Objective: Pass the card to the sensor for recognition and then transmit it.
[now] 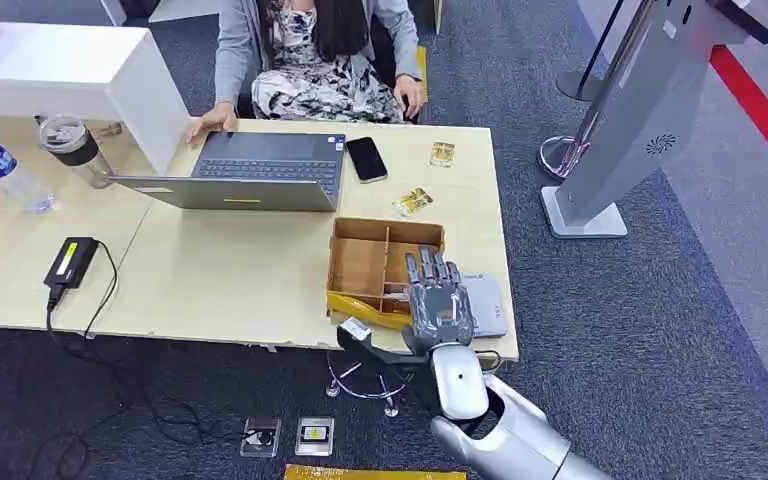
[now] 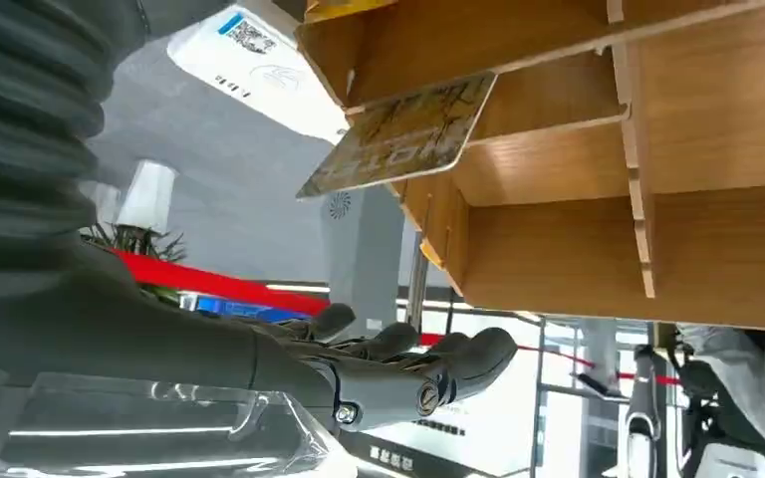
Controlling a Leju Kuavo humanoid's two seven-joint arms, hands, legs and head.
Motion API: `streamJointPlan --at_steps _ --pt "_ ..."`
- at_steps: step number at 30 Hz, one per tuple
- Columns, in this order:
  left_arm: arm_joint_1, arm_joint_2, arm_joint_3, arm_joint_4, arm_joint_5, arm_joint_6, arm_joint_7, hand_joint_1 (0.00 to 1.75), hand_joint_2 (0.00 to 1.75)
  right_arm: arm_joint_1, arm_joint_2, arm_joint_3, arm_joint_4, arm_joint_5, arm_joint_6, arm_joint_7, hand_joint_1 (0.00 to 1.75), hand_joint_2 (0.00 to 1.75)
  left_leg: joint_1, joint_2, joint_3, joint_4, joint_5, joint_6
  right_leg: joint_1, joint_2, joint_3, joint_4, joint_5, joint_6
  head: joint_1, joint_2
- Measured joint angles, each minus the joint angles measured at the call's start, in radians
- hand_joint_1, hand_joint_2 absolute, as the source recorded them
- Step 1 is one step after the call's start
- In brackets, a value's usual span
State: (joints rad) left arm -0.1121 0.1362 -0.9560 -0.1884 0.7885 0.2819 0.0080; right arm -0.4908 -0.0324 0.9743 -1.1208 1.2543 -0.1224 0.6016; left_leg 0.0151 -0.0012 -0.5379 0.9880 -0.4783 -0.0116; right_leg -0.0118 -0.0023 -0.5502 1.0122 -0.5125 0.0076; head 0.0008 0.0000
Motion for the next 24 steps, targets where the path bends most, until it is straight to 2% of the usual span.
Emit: streamJointPlan --at_steps 18,19,20,24 --pt "-0.002 0.001 0.000 0.000 -0.002 -0.003 0.005 0.00 0.00 -0.006 -0.002 0.003 0.044 -0.026 -0.032 0.000 0.00 1.75 0.000 0.000 0.000 0.000 0.000 0.000 0.000 0.000 0.000 0.000 0.000 0.000 0.000 0.000" --pt "-0.002 0.001 0.000 0.000 -0.002 -0.003 0.005 0.00 0.00 -0.006 -0.002 0.003 0.045 -0.026 -0.033 0.000 0.61 1.75 0.000 0.000 0.000 0.000 0.000 0.000 0.000 0.000 0.000 0.000 0.000 0.000 0.000 0.000" --pt "-0.002 0.001 0.000 0.000 -0.002 -0.003 0.006 0.00 0.00 -0.006 -0.002 0.003 0.047 -0.026 -0.035 0.000 1.75 1.75 0.000 0.000 0.000 0.000 0.000 0.000 0.000 0.000 0.000 0.000 0.000 0.000 0.000 0.000" --pt "-0.002 0.001 0.000 0.000 -0.002 -0.003 0.008 0.00 0.00 -0.006 -0.002 0.004 0.052 -0.032 -0.041 0.000 1.75 1.75 0.000 0.000 0.000 0.000 0.000 0.000 0.000 0.000 0.000 0.000 0.000 0.000 0.000 0.000"
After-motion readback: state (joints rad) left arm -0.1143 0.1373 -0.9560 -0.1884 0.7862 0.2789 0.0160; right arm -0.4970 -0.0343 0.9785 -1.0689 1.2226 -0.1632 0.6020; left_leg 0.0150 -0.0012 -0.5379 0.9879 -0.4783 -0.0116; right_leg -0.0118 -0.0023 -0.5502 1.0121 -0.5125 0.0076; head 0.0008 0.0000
